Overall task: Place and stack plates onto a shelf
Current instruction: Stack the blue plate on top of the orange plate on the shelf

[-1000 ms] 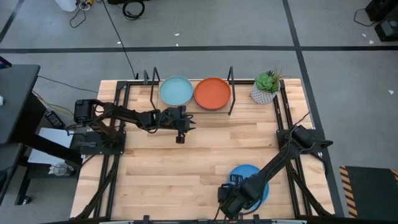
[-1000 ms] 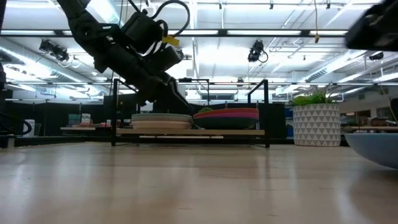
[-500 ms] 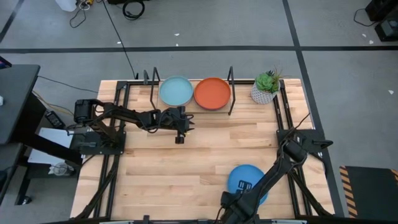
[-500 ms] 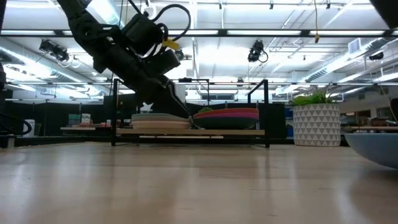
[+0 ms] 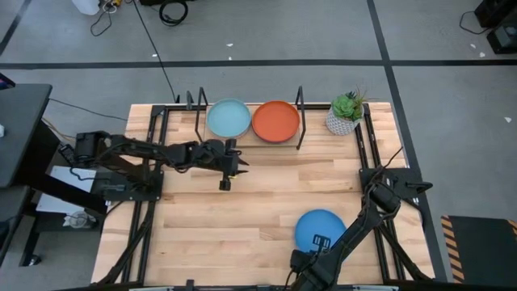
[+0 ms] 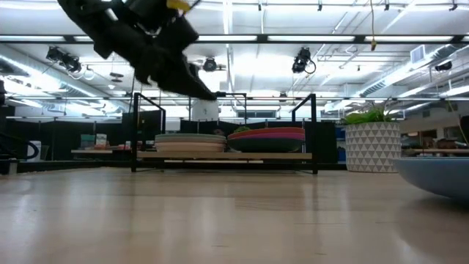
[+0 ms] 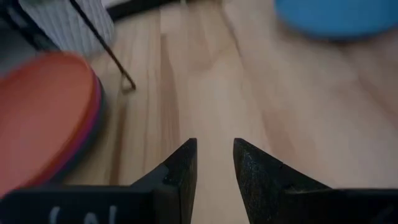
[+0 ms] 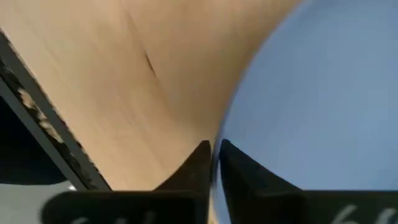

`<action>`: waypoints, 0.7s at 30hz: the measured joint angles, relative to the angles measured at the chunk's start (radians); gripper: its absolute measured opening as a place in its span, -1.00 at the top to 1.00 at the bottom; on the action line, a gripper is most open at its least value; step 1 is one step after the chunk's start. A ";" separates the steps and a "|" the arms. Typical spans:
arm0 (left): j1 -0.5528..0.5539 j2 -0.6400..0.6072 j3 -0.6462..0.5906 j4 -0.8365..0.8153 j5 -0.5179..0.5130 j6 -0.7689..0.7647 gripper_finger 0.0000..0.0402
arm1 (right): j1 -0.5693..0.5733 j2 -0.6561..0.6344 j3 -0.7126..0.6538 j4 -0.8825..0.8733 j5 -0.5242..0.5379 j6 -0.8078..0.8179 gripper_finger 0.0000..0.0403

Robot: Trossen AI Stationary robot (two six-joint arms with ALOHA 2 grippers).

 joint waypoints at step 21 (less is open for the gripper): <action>-0.031 -0.192 -0.229 0.176 0.182 -0.139 0.45 | -0.180 -0.159 0.002 -0.165 0.394 -0.832 0.92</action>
